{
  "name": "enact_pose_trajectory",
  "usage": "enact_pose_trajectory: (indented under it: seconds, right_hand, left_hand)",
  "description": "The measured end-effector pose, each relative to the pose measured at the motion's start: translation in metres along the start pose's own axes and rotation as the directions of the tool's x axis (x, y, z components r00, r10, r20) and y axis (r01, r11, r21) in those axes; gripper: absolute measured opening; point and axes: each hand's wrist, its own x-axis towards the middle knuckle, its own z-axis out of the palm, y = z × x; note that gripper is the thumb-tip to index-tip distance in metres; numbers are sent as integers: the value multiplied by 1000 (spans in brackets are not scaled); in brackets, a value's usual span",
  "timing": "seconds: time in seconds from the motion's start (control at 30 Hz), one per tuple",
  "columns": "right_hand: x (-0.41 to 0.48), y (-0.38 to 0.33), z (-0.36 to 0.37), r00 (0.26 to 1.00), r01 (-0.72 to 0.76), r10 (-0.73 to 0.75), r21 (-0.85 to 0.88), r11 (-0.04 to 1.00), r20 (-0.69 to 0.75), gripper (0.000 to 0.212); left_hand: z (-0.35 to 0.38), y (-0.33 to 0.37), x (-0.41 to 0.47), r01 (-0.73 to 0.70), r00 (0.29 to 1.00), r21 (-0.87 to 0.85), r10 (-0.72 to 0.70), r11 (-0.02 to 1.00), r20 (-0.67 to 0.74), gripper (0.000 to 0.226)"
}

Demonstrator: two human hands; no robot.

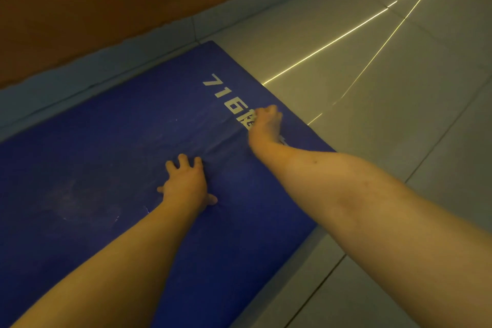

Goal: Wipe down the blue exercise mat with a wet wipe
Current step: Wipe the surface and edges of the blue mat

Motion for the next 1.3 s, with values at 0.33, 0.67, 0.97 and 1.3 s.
enact_pose_trajectory:
  seconds: [0.33, 0.67, 0.97, 1.3]
  right_hand:
    - [-16, -15, 18, 838, 519, -506, -14, 855, 203, 26]
    - [39, -11, -6, 994, -111, 107, -116, 987, -39, 39]
    - [-42, -69, 51, 626, 723, -682, 45, 689, 379, 33]
    - [74, -11, 7, 995, 95, -98, -172, 980, -12, 35]
  left_hand:
    - [-3, 3, 1, 17, 1000, -14, -17, 1000, 14, 120]
    - [1, 0, 3, 8, 1000, 2, -8, 1000, -26, 122]
    - [3, -2, 4, 2, 1000, -9, -3, 1000, -10, 118]
    - [6, -3, 1, 0, 999, 27, 1, 1000, -53, 122]
